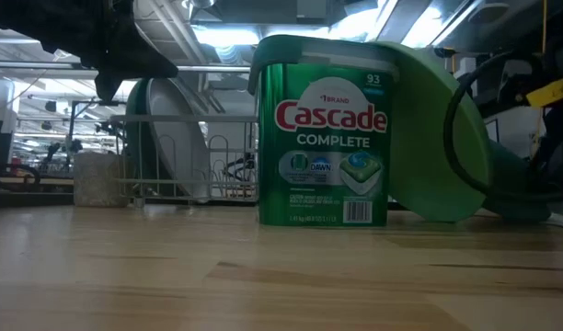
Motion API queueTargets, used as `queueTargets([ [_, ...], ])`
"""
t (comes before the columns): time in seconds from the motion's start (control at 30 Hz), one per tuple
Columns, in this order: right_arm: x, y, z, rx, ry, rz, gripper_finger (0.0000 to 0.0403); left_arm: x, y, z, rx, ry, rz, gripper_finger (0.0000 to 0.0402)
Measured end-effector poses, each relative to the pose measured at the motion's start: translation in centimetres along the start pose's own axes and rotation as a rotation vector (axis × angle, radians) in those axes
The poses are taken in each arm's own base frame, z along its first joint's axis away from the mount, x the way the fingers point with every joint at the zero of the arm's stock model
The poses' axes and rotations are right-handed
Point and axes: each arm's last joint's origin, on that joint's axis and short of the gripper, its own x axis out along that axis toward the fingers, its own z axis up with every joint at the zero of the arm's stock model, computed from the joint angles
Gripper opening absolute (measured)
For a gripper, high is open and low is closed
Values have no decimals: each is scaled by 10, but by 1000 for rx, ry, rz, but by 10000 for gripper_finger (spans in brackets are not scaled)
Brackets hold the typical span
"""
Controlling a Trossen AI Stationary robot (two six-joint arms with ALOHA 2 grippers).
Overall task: Sort dishes
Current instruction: Put the blue plate into the dish rack
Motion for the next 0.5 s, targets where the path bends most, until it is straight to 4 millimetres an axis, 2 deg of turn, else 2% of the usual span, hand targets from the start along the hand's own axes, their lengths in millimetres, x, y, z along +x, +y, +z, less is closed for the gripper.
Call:
queueTargets([
  [0.5,10,-1,-7,119,-15,-175,133,0,0,0,7,0,1,1],
])
